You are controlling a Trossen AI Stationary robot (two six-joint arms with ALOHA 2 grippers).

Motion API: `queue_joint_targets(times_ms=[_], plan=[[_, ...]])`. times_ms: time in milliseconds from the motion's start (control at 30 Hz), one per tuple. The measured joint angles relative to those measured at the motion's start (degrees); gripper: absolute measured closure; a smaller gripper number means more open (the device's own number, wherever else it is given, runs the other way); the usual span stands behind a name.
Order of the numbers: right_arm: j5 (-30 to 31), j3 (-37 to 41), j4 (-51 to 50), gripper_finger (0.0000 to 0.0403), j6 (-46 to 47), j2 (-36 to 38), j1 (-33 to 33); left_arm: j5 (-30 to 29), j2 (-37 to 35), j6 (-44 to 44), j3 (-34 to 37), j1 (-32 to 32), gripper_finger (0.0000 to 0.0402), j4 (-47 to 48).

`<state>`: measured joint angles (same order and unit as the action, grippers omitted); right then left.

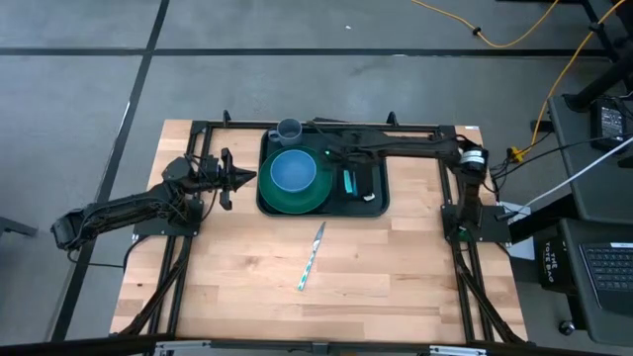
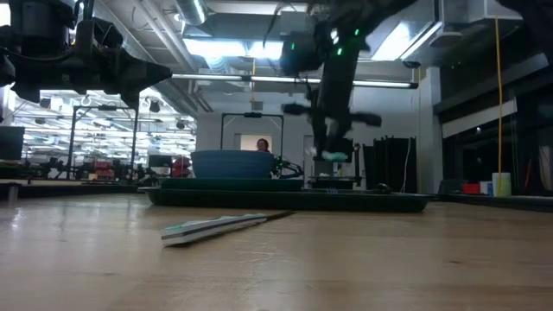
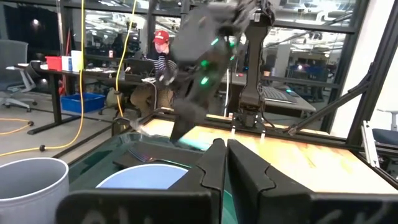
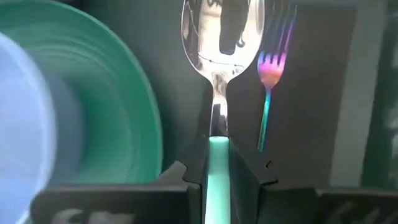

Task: Set up tray
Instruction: Put the blue spoon on top of the black napkin on the green tray

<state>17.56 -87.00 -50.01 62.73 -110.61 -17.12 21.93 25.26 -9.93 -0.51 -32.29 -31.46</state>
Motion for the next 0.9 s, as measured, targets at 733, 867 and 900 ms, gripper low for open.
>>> queue_joint_targets(times_ms=[733,867,900], plan=[[-5.2,0.3,4.1,0.0352,2.4,-5.0,-6.0,0.0,0.0,0.0,0.0,0.0,0.0393,0.0],[-5.2,2.0,6.3,0.0352,3.0,-5.0,-6.0,0.0,0.0,0.1,0.0,0.0,0.0390,0.4],[-5.2,2.5,6.8,0.0352,3.2,-5.0,-6.0,0.0,0.0,0.1,0.0,0.0,0.0389,0.6]])
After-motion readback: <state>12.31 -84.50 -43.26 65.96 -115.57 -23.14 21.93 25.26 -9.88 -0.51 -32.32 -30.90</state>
